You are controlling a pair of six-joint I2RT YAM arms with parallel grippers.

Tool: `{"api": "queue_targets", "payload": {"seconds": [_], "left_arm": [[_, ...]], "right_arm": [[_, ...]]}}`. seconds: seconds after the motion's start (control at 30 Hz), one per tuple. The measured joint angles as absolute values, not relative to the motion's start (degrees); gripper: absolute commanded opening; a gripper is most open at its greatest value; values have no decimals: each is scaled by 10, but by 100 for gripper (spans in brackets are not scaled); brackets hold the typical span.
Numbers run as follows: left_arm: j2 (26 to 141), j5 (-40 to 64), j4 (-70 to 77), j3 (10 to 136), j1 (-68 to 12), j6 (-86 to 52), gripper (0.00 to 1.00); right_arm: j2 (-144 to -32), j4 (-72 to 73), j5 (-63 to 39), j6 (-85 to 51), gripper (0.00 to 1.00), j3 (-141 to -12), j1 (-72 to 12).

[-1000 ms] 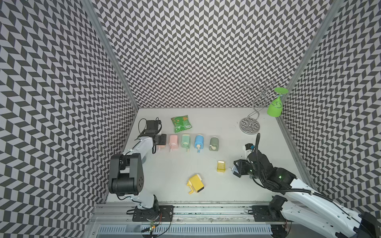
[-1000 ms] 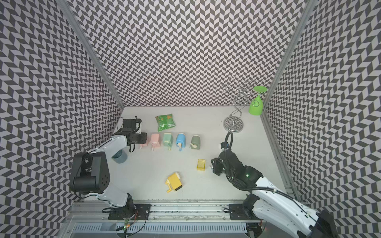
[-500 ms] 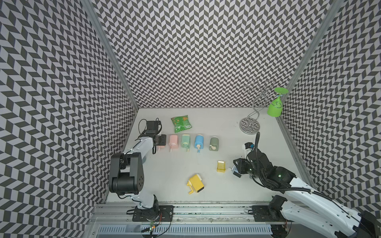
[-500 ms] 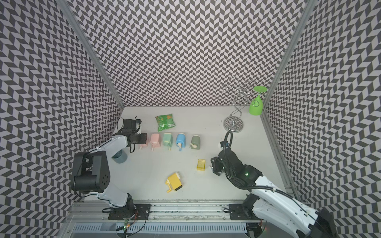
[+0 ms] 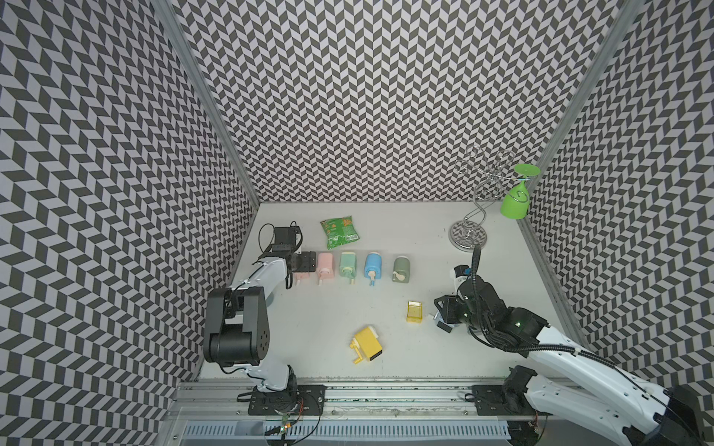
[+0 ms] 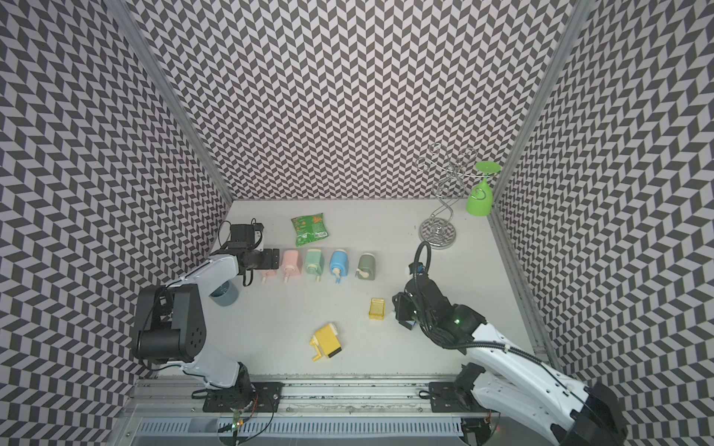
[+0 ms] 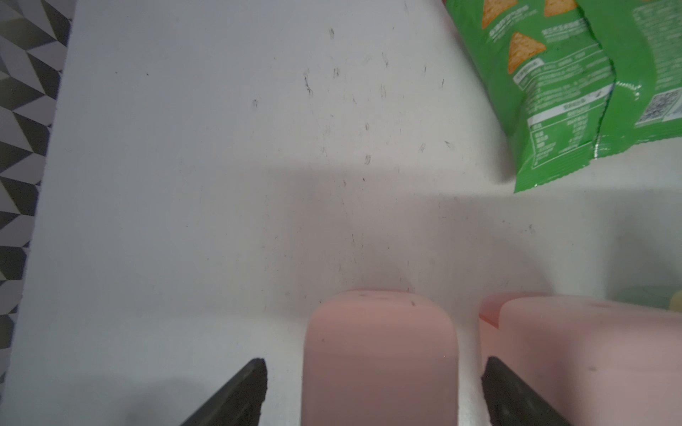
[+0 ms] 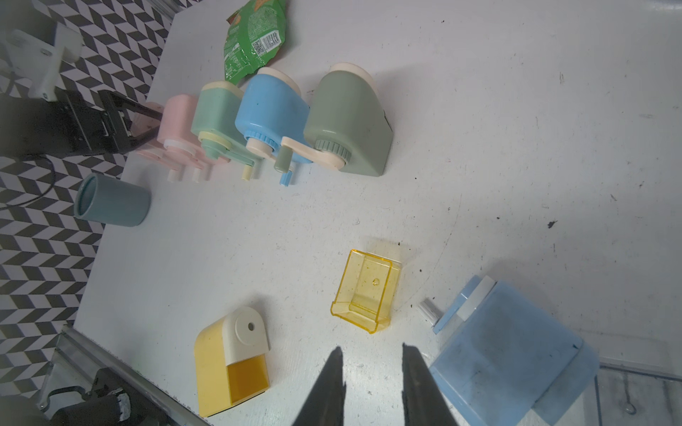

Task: Put the tray back into the pencil sharpener
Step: Place the pencil sharpener at the center of the board, then pick up the container from the center of the board.

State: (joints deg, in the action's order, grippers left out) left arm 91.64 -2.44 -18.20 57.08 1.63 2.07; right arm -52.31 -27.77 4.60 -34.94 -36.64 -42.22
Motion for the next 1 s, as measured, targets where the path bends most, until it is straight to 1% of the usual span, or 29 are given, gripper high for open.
{"api": "queue_targets", "payload": {"seconds": [0.07, 0.27, 0.4, 0.47, 0.7, 0.83, 0.93, 1.0], "left_arm": [[892, -28, -183, 572, 17, 21, 92], [755, -23, -160, 571, 16, 26, 91], [656, 2, -110, 545, 15, 32, 90], [627, 19, -98, 534, 15, 31, 89], [616, 89, -85, 509, 14, -18, 86], [606, 116, -82, 481, -2, -46, 85], [594, 121, -80, 468, -25, -52, 85], [585, 119, -79, 464, -43, -52, 85]], "right_arm": [[-531, -273, 43, -349, 30, -367, -422], [-576, -265, 20, -338, 34, -376, -422], [-633, -269, 8, -325, 35, -405, -422], [-668, -270, 4, -319, 36, -425, -422], [-805, -280, 9, -311, 37, -483, -422], [-844, -287, 14, -315, 38, -484, -422], [-870, -286, 9, -317, 35, -484, -422], [-886, -283, 3, -321, 31, -484, -422]]}}
